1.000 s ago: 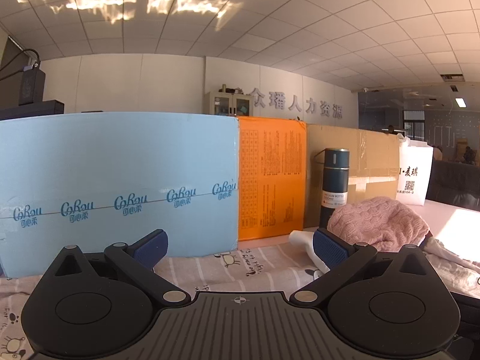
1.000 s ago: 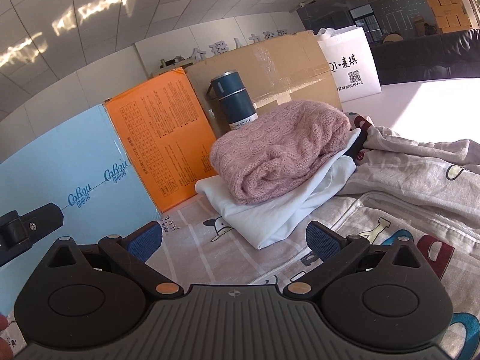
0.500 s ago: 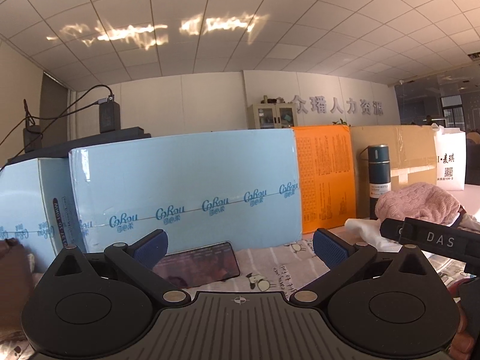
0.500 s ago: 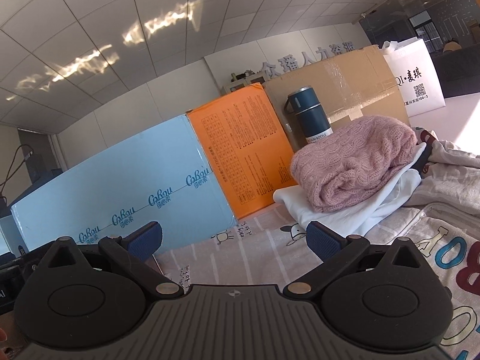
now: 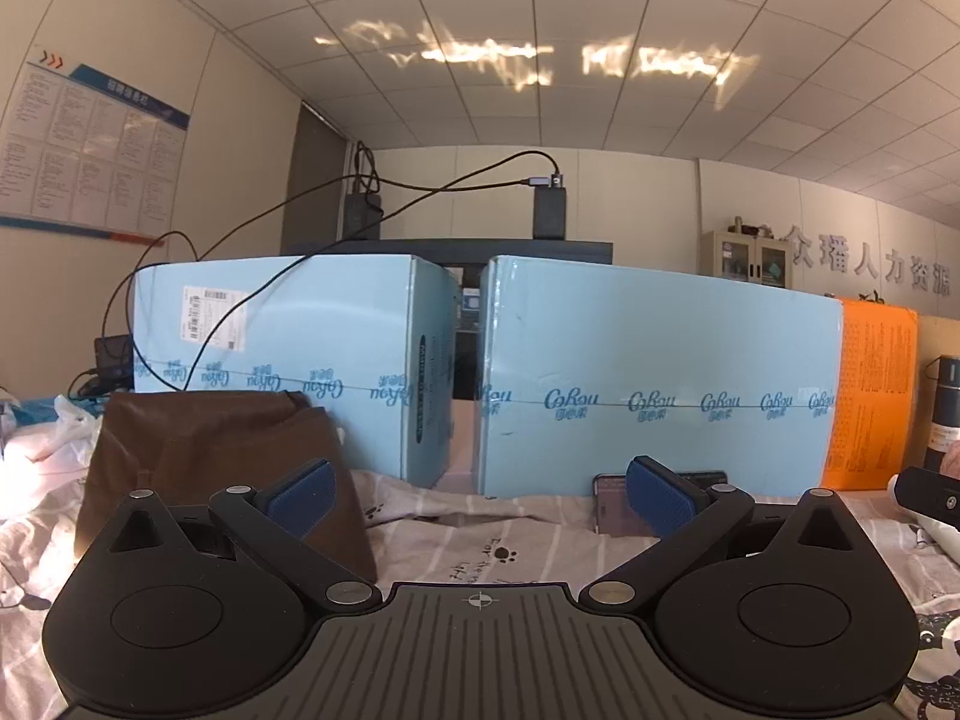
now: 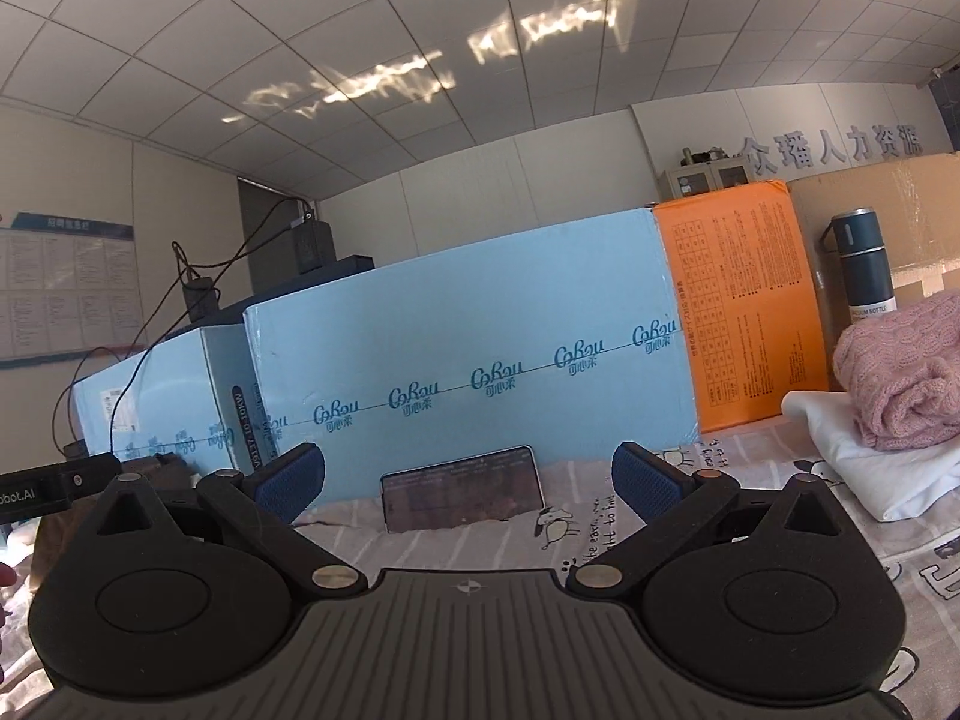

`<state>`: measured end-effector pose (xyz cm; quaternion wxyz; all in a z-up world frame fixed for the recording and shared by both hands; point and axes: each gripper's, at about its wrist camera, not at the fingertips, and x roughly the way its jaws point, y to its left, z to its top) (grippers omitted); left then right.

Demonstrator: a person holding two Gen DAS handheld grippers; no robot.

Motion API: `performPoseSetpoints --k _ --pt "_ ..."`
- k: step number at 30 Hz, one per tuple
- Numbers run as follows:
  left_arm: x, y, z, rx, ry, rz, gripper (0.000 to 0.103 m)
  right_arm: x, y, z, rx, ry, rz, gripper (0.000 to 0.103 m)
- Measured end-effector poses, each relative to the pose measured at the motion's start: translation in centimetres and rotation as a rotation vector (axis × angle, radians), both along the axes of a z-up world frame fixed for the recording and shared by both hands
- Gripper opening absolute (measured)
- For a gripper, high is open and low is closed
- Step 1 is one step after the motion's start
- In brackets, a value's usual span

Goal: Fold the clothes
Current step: 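Grasp the brown jacket with the right gripper and lift it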

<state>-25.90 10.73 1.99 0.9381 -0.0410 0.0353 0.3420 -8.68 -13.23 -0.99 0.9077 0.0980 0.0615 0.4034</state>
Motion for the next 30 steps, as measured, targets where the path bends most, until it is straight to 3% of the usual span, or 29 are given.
performPoseSetpoints --k 8,11,14,16,18,20,23,25,26,30 --pt "-6.9 6.1 -1.1 -0.088 -0.086 0.181 0.103 -3.6 6.4 0.5 -0.146 -0.028 0.291 0.103" --pt "-9.7 8.6 -1.2 -0.112 -0.130 0.257 0.103 -4.7 9.1 0.8 -0.192 -0.026 0.329 0.103" --pt "-12.4 10.6 0.4 -0.022 -0.153 0.379 0.103 -4.9 11.8 1.8 -0.206 0.001 0.378 0.103" --pt "-14.0 13.1 1.6 -0.025 -0.187 0.450 0.103 -4.3 13.5 2.7 -0.171 0.054 0.426 0.103" --pt "-15.1 15.7 2.5 -0.069 -0.219 0.473 0.103 -3.7 15.5 3.4 -0.146 0.112 0.467 0.103" --pt "-15.9 18.1 2.7 -0.163 -0.279 0.432 0.103 -2.9 17.7 4.0 -0.125 0.176 0.511 0.103" --pt "-16.2 23.0 1.8 -0.395 -0.427 0.284 0.103 -1.6 21.3 4.3 -0.092 0.279 0.603 0.103" --pt "-15.1 26.1 -0.1 -0.531 -0.472 0.179 0.103 -0.7 24.0 4.1 -0.078 0.347 0.633 0.103" --pt "-14.3 27.3 -1.3 -0.592 -0.483 0.173 0.103 -0.3 25.1 3.9 -0.078 0.368 0.643 0.103" --pt "-12.9 28.7 -6.0 -0.624 -0.449 0.293 0.103 1.3 29.0 1.6 -0.124 0.401 0.646 0.103"
